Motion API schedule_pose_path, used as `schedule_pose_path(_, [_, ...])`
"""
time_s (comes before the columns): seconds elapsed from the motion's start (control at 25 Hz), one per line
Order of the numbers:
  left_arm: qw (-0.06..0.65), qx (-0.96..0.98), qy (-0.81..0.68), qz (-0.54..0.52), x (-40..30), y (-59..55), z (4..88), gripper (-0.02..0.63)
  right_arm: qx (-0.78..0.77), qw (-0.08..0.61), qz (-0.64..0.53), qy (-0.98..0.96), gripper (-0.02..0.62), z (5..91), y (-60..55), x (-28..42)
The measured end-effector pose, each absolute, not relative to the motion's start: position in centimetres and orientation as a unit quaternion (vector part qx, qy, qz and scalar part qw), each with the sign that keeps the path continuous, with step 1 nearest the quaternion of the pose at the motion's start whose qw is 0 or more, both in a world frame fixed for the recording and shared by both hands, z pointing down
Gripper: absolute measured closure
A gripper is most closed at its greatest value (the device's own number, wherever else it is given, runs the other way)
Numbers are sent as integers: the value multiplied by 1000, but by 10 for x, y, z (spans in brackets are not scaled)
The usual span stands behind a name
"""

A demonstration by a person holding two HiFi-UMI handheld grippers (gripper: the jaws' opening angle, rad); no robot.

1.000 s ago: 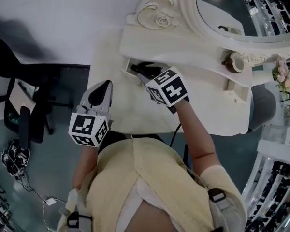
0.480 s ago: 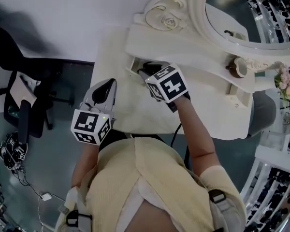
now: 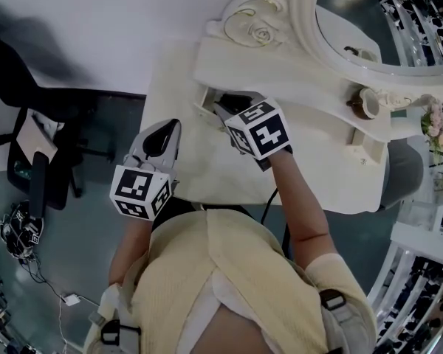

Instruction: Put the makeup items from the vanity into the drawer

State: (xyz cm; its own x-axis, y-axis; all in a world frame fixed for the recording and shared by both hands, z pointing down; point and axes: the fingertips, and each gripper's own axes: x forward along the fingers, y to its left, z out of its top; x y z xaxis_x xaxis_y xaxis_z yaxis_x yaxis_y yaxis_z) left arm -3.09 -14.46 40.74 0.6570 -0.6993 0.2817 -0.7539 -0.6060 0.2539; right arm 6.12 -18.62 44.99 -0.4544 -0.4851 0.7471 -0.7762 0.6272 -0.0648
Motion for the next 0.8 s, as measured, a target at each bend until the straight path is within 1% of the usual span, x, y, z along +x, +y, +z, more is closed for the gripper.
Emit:
schedule_pose_path(0.48, [169,902,-391,75,-19,-149,400,604,388,322,208,-838,492,429,-174,66])
schedule_pose_path(0.8, [161,907,-383,75,-12,-155,393,604,410,293,219,-835,499,418,-165,84])
